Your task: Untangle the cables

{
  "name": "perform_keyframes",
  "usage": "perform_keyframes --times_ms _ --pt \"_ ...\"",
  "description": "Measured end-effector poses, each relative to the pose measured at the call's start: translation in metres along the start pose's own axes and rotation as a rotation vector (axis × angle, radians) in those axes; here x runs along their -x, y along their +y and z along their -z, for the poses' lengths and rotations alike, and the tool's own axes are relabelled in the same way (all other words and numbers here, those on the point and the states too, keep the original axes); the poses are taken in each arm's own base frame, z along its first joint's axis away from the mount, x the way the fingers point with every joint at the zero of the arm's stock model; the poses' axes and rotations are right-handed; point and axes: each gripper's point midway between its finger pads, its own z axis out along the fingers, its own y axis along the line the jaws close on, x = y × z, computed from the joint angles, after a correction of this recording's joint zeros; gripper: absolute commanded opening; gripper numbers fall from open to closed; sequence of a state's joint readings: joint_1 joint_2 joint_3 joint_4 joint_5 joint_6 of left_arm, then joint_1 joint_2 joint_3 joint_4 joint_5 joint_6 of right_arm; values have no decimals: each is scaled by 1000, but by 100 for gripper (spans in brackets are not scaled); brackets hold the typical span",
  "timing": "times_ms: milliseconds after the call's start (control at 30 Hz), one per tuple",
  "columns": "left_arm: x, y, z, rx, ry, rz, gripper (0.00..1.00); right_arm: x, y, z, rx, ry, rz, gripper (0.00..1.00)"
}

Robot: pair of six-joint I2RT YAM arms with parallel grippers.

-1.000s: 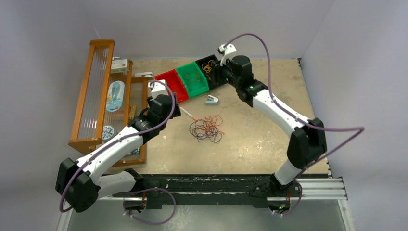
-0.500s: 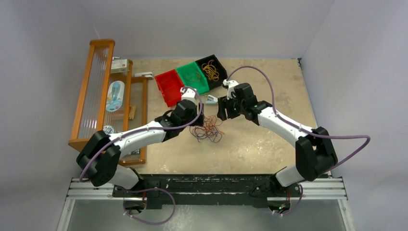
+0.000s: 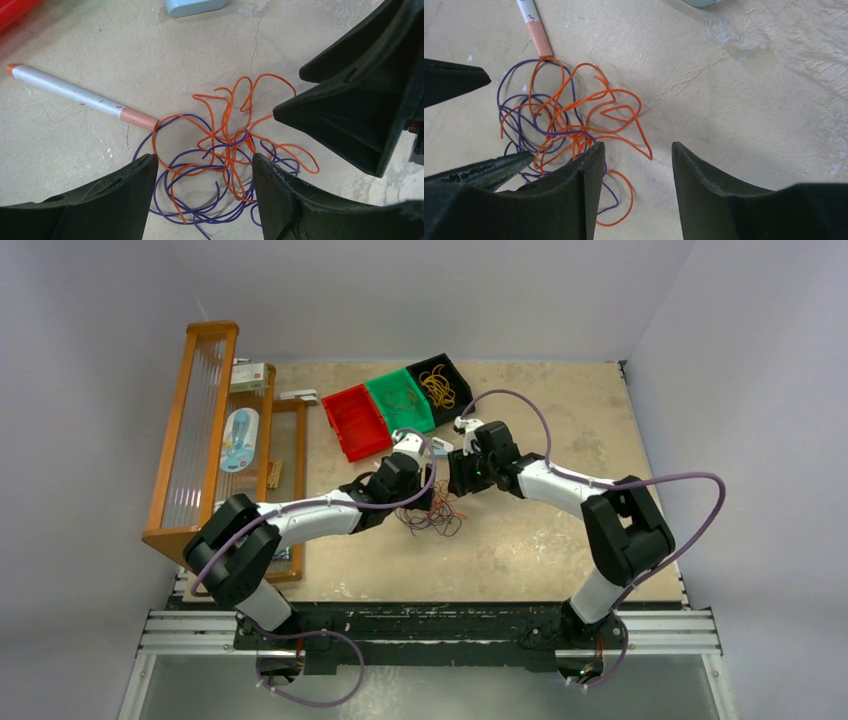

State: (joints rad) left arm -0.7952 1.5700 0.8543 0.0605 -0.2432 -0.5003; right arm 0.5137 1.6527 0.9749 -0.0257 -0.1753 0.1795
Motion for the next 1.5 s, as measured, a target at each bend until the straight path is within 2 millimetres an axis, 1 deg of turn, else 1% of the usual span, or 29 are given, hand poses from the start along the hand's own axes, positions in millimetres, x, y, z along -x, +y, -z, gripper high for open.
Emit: perform_keyframes --times_ms 100,200,267,300,367,433,467,567,667,767,867,933,1000,1067,1167,1200,1267,1333,1500 --pt "-5 0 -4 1 13 -4 69 -2 -2 -9 0 0 -4 47" --pt "-11 1 -7 8 27 -9 68 -5 -4 -18 -3 6 -6 39" --pt "-14 2 -9 15 32 -12 67 -7 -6 -22 -7 8 -10 32" --pt "-15 3 -11 20 35 -13 67 -6 -7 -24 -10 6 -12 26" --pt "-18 5 -15 29 40 -14 66 -3 -7 -26 -12 -10 -18 18" --pt "-21 6 -19 35 43 -14 65 -2 -8 -26 -17 -21 -18 8" --pt "-23 7 -21 39 47 -14 64 -2 -9 -27 -21 -27 -18 5" --pt "-27 9 -24 53 55 -18 63 -6 -11 -28 -33 -22 -25 0" --pt "-30 13 -27 68 57 -20 60 -7 -15 -28 -52 -25 -26 0" --pt "-34 16 -31 85 61 -23 55 -2 -19 -21 -84 -46 -28 0" --pt "-38 19 -34 100 69 -28 47 11 -22 -3 -124 -97 -32 0" --pt "-38 21 -35 112 62 -29 39 29 -21 16 -144 -161 -32 0" --pt "-37 23 -37 121 58 -30 29 50 -18 40 -155 -241 -29 0" --pt "-36 24 -39 130 52 -29 20 67 -14 63 -160 -310 -27 0" --pt "-35 23 -42 132 43 -27 10 93 -11 95 -179 -402 -27 0" --pt "-34 23 -43 130 39 -26 7 104 -9 109 -188 -440 -29 0" --pt "-34 22 -44 129 37 -25 4 119 -9 131 -205 -499 -34 0" --pt "-33 22 -45 128 36 -25 4 130 -10 151 -228 -546 -39 0" --pt "-33 21 -46 127 33 -24 4 152 -22 205 -314 -657 -57 0"
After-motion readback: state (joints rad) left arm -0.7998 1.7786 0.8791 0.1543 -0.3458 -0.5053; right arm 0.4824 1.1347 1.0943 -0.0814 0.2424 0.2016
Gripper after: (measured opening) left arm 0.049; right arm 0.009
